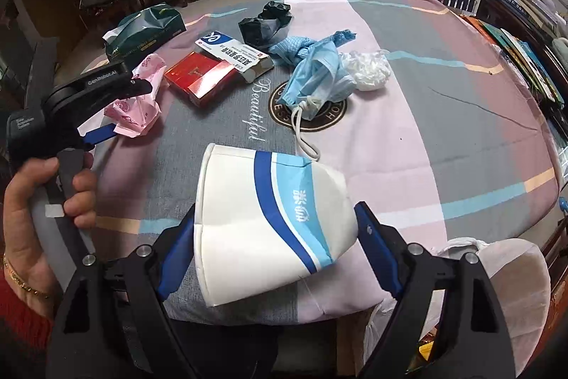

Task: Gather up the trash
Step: 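Grasp the white striped paper cup with the right tool while the left tool grasps the pink bag, then hold the paper cup and pink bag above the table with both tools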

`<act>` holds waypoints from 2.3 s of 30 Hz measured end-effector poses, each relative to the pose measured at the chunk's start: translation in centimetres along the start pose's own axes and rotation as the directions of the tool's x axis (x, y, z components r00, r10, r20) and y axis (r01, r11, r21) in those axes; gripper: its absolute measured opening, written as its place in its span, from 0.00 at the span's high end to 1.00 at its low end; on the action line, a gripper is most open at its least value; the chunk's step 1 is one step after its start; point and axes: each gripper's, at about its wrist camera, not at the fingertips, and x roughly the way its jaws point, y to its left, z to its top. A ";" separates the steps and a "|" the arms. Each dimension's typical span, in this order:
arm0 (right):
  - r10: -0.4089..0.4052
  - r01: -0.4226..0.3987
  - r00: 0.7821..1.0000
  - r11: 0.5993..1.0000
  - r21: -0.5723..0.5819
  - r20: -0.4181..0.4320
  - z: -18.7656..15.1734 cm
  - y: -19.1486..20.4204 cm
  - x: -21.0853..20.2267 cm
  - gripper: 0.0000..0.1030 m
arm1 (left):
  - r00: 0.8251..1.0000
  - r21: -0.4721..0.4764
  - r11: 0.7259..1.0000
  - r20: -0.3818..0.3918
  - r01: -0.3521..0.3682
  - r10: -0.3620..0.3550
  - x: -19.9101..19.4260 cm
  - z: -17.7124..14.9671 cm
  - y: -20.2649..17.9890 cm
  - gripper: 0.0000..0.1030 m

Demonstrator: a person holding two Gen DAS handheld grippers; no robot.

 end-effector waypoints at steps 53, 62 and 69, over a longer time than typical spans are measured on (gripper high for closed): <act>-0.055 0.058 0.998 0.996 -0.073 0.044 -2.3 3.9 -5.2 0.20 | 0.968 0.078 0.997 0.250 0.019 -0.037 -14.9 -10.7 3.5 0.75; -0.055 0.058 0.998 0.996 -0.067 0.037 -2.4 3.8 -4.8 0.20 | 0.968 0.077 0.997 0.247 0.020 -0.038 -14.8 -10.7 3.6 0.75; -0.057 0.059 0.998 0.996 -0.072 0.030 -2.6 3.9 -4.5 0.20 | 0.969 0.076 0.997 0.243 0.019 -0.036 -14.6 -10.8 3.6 0.75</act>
